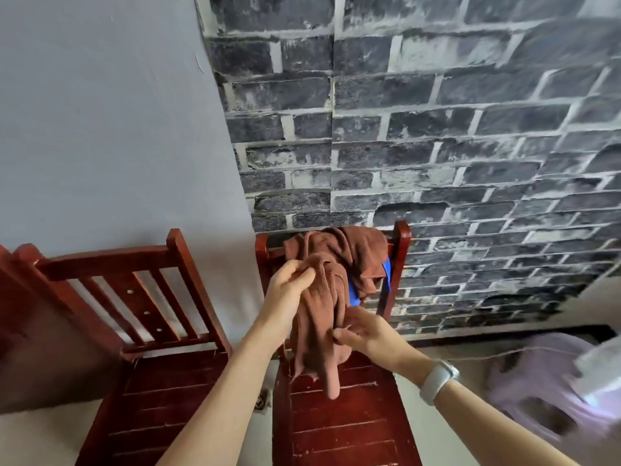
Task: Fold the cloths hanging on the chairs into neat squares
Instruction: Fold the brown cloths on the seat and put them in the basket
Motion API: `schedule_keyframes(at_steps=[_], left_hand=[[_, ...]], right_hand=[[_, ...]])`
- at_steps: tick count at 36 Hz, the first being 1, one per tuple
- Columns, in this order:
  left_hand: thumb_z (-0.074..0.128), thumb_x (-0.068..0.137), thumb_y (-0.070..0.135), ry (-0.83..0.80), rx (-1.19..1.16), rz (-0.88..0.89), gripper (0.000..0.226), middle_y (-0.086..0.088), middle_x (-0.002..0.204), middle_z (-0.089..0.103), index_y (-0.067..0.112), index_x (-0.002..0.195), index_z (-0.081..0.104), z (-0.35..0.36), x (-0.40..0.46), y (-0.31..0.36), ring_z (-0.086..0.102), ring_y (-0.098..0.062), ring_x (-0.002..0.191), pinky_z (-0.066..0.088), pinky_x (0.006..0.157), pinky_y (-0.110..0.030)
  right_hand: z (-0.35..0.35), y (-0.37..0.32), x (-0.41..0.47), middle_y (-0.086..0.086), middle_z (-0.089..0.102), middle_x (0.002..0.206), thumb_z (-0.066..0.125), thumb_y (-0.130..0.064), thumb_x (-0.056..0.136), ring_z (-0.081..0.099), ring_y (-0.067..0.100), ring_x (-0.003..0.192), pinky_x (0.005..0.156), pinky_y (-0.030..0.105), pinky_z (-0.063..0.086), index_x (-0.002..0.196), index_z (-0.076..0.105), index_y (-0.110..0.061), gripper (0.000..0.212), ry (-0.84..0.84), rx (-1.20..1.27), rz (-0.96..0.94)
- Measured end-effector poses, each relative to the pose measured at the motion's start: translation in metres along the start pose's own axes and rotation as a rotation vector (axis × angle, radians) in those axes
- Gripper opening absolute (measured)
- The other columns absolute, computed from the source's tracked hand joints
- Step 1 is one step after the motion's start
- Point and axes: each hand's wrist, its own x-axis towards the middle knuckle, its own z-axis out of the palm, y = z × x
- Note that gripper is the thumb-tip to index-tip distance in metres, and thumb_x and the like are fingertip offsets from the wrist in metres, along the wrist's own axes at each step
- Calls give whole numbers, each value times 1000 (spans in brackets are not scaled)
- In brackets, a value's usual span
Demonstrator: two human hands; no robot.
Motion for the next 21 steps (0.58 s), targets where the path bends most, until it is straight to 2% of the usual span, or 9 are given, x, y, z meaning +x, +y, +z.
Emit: schedule_keyframes(at_steps=[2,4,7,11,13,16,18,20,21], left_hand=[[53,87,2,-3,-30,-15,19,-4,77,64,14,76,64,13,1,1,57,-19,79,43,79,-32],[57,86,7,45,110,39,19,0,71,60,16,70,62,15,7,-2,54,-18,75,40,75,-32],[60,86,15,196,347,133,17,6,65,55,19,69,57,7,16,-1,50,-14,69,37,69,-30],[58,87,10,351,230,114,11,12,73,56,20,91,60,-10,19,-1,51,-4,69,42,71,-25],[57,88,7,331,137,82,15,9,78,59,20,95,61,-20,22,-6,54,-8,75,43,77,-27],[55,89,7,193,176,53,14,-1,86,65,15,95,64,-22,23,-14,60,-16,84,46,79,-30],[53,90,7,124,190,29,16,-6,89,66,17,90,65,-18,23,-19,60,-21,88,46,82,-34],[51,91,5,92,146,-19,21,-6,86,67,19,86,66,-15,25,-24,60,-22,87,45,81,-35],[50,91,4,77,105,-51,24,-6,84,68,19,85,67,-12,26,-25,60,-22,85,44,79,-34]], right_hand=[[-4,-1,1,7,64,80,61,-15,85,61,9,72,69,20,46,90,59,-4,12,117,-55,-17],[-12,6,6,13,63,78,58,-11,85,61,19,72,69,30,46,85,60,0,11,292,-142,-6],[-35,18,6,18,60,91,57,-10,87,59,33,85,73,33,43,101,67,-7,18,527,-213,50],[-75,31,-11,14,64,100,46,-20,94,59,34,94,71,30,38,111,65,-18,26,786,-302,168],[-90,40,-19,16,68,102,42,-28,95,61,37,96,74,34,42,116,61,-23,29,851,-366,280],[-100,53,-22,23,67,92,37,-31,96,61,42,90,72,39,44,113,57,-21,28,858,-415,326],[-102,54,-18,23,66,89,39,-23,96,62,41,85,71,42,47,105,54,-12,20,888,-259,268],[-102,52,-12,18,63,92,42,-13,95,62,34,81,70,44,56,94,50,-12,8,902,193,213],[-103,50,-9,13,60,91,42,-12,95,62,26,80,70,39,57,88,47,-15,10,891,427,212]])
